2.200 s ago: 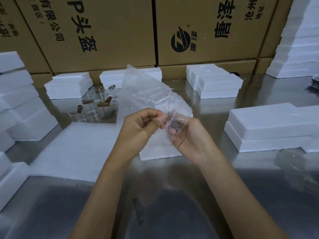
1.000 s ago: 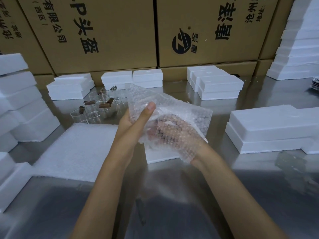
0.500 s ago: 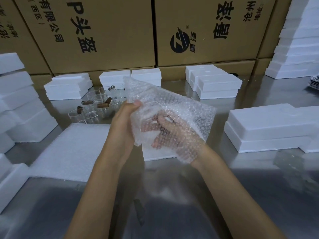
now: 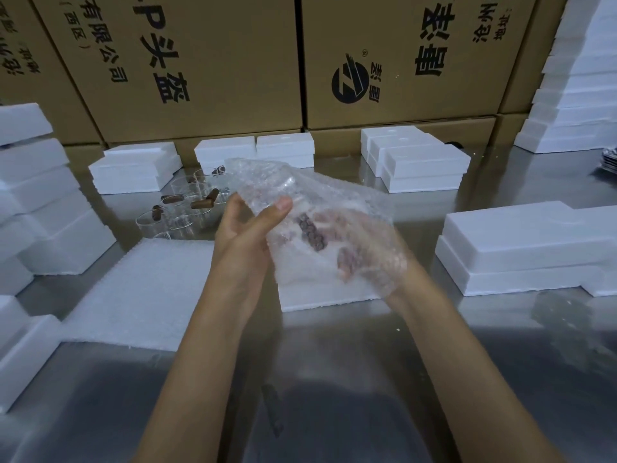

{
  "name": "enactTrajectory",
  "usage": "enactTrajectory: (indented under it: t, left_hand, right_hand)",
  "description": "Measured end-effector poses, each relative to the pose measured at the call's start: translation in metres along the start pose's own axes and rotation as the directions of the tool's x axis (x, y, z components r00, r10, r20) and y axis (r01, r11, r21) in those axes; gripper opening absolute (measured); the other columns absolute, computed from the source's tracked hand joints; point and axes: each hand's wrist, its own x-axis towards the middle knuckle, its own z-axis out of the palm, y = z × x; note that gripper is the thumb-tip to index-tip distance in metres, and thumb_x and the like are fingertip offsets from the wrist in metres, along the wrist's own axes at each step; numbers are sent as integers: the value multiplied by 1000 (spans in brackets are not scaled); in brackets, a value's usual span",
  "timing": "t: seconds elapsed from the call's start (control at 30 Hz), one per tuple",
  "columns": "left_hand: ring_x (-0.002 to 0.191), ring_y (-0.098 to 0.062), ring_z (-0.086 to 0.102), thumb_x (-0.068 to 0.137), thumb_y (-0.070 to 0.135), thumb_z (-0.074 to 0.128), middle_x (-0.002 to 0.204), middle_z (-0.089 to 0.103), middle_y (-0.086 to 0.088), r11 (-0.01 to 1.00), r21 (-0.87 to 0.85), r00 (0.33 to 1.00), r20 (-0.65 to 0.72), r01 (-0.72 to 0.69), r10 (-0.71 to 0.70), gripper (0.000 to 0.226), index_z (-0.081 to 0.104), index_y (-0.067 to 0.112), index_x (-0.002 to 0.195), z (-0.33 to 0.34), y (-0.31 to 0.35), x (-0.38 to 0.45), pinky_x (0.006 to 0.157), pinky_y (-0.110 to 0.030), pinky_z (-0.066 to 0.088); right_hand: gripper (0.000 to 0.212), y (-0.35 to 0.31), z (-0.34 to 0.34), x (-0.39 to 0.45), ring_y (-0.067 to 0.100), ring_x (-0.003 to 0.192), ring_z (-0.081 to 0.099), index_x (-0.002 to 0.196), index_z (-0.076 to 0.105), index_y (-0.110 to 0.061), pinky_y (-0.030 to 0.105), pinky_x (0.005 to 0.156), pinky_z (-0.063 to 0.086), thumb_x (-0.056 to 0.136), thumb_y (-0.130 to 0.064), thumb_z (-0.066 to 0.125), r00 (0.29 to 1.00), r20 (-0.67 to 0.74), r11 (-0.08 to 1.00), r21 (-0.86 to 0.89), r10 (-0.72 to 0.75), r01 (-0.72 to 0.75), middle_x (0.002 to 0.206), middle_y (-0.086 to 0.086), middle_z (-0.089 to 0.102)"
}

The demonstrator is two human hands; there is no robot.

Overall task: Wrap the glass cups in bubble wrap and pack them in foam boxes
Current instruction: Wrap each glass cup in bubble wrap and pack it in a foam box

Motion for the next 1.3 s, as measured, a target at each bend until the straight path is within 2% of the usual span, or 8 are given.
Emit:
enactTrajectory:
  t: [0.2, 0.37, 0.43, 0.57, 0.7, 0.83, 0.93, 1.3]
  left_hand:
    - [100, -18, 68, 89, 21, 70, 118, 68, -5, 950, -313, 997, -79, -6, -20, 43, 59, 13, 131, -13, 4, 4, 76, -28, 57]
    - [104, -21, 69, 96, 19, 64, 119, 71, -6, 924, -382, 999, -36, -13, -1, 22, 73, 17, 116, -9, 1, 5, 83, -31, 57]
    - [106, -22, 69, 94, 22, 65, 117, 72, -6, 946, -323, 1000, 11, 8, -5, 17, 80, 21, 104, -5, -2, 4, 91, -33, 57]
    - [123, -36, 61, 88, 22, 72, 132, 64, -18, 966, -215, 989, 78, 142, -127, 28, 72, 16, 115, -1, -9, 2, 111, -49, 44]
    - [107, -28, 67, 67, 15, 82, 113, 72, -8, 972, -18, 968, 100, 233, -230, 54, 63, 15, 117, 2, -10, 0, 97, -45, 54]
    - [114, -30, 67, 72, 13, 78, 119, 72, -8, 912, 303, 898, 257, 277, -357, 59, 60, 15, 128, 5, -11, -7, 101, -50, 52]
    - [119, -22, 66, 69, 16, 84, 124, 71, -2, 832, 520, 869, 304, 192, -390, 65, 59, 22, 129, 5, -13, -11, 111, -50, 43]
    - [101, 5, 60, 61, 34, 82, 110, 64, 26, 537, 835, 943, 266, -121, -200, 61, 59, 44, 116, 1, -39, -2, 80, -17, 52]
  right_hand:
    - [25, -10, -34, 9, 25, 93, 72, 116, 64, -1, 28, 79, 58, 97, -18, 62, 938, -329, 890, 388, -109, 239, 95, 9, 75]
    - [90, 0, -15, 9, 25, 111, 69, 129, 58, -13, 32, 90, 57, 70, -81, 62, 974, 205, 972, 188, 99, -138, 118, 11, 73]
    - [70, 10, -5, 9, 22, 113, 68, 120, 68, -25, 31, 90, 55, 68, -72, 73, 963, 266, 997, 45, 54, -68, 121, 3, 72]
    - [30, 14, -5, 10, 19, 100, 72, 105, 76, -25, 32, 83, 56, 79, -39, 81, 991, 37, 981, 151, -132, 125, 113, -2, 75]
    - [18, 6, -19, 12, 24, 91, 71, 100, 73, -11, 37, 82, 56, 85, -20, 76, 990, -116, 961, 258, -73, 102, 99, 7, 75]
    - [19, 1, -18, 7, 27, 80, 66, 88, 71, -4, 50, 83, 55, 77, -18, 78, 973, -230, 998, 54, -25, 38, 87, 12, 70]
    - [29, 2, -20, 6, 25, 75, 60, 92, 66, 4, 38, 70, 53, 77, -20, 74, 972, -228, 993, -115, -65, 39, 81, 11, 64]
    - [14, 23, -22, 15, 2, 46, 56, 74, 68, -3, 17, 44, 45, 76, -17, 68, 942, -214, 811, -578, -258, 91, 61, 5, 66]
